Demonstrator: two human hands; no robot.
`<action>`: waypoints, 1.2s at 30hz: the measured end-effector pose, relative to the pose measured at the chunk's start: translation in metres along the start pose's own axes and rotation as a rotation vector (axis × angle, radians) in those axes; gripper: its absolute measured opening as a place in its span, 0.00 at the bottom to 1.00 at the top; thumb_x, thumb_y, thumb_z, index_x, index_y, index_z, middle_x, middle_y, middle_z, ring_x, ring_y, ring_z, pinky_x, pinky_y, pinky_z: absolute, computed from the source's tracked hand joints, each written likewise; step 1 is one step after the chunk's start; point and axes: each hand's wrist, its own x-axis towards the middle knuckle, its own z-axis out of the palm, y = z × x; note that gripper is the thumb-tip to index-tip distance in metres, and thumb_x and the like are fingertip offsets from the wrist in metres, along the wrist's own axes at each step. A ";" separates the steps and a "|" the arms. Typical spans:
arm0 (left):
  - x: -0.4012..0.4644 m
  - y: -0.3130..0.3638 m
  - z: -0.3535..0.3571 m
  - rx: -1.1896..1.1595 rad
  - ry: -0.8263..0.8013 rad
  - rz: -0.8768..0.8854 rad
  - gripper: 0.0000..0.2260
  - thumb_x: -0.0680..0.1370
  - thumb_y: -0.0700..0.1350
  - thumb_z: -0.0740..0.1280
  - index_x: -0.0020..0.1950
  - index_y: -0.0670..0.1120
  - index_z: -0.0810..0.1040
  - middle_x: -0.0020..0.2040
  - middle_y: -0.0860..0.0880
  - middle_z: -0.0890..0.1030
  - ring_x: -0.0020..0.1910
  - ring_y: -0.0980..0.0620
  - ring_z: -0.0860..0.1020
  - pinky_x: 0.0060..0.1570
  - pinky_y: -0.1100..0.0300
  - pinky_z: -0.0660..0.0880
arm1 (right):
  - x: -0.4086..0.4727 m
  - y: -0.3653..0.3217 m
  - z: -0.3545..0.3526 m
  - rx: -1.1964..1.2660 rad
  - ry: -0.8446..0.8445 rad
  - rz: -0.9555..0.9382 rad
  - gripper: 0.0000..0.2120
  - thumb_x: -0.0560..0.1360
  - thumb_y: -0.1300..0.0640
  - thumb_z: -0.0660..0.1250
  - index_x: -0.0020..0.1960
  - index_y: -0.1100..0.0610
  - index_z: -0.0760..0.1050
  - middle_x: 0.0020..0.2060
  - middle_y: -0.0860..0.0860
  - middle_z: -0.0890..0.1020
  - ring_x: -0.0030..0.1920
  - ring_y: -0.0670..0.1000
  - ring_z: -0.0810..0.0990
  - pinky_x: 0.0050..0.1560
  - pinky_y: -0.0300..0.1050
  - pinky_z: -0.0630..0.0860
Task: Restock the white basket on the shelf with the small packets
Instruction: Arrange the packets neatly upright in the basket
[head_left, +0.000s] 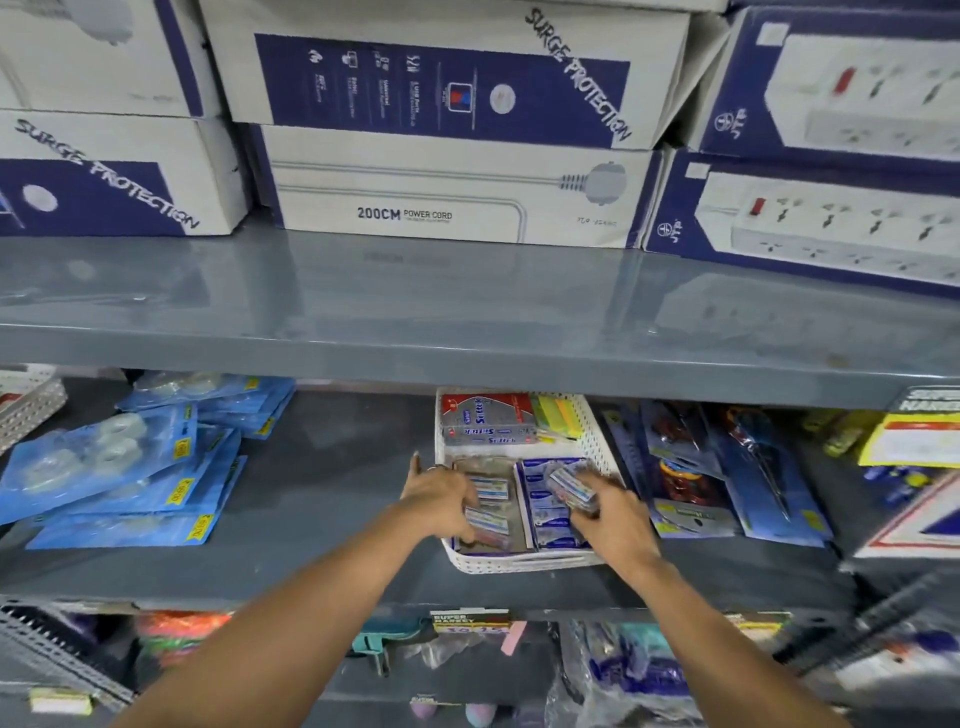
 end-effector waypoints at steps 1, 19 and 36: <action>0.003 0.001 0.002 0.010 -0.002 -0.007 0.26 0.66 0.58 0.75 0.63 0.58 0.78 0.64 0.53 0.79 0.67 0.49 0.72 0.75 0.38 0.40 | -0.001 -0.001 0.000 -0.013 0.004 -0.003 0.27 0.71 0.55 0.73 0.69 0.46 0.72 0.57 0.53 0.84 0.51 0.54 0.84 0.56 0.47 0.80; 0.015 0.002 0.015 0.048 0.007 0.054 0.47 0.67 0.58 0.72 0.78 0.51 0.50 0.80 0.49 0.51 0.79 0.47 0.51 0.72 0.31 0.38 | 0.003 0.001 0.001 -0.136 -0.031 -0.024 0.28 0.68 0.54 0.73 0.67 0.44 0.74 0.56 0.56 0.81 0.51 0.56 0.82 0.54 0.46 0.78; 0.020 0.019 0.016 0.157 0.061 -0.073 0.34 0.74 0.63 0.63 0.76 0.50 0.60 0.78 0.45 0.57 0.78 0.42 0.51 0.70 0.27 0.40 | 0.006 0.005 0.004 -0.141 -0.011 -0.056 0.27 0.69 0.55 0.73 0.67 0.45 0.74 0.57 0.55 0.81 0.53 0.55 0.82 0.57 0.46 0.78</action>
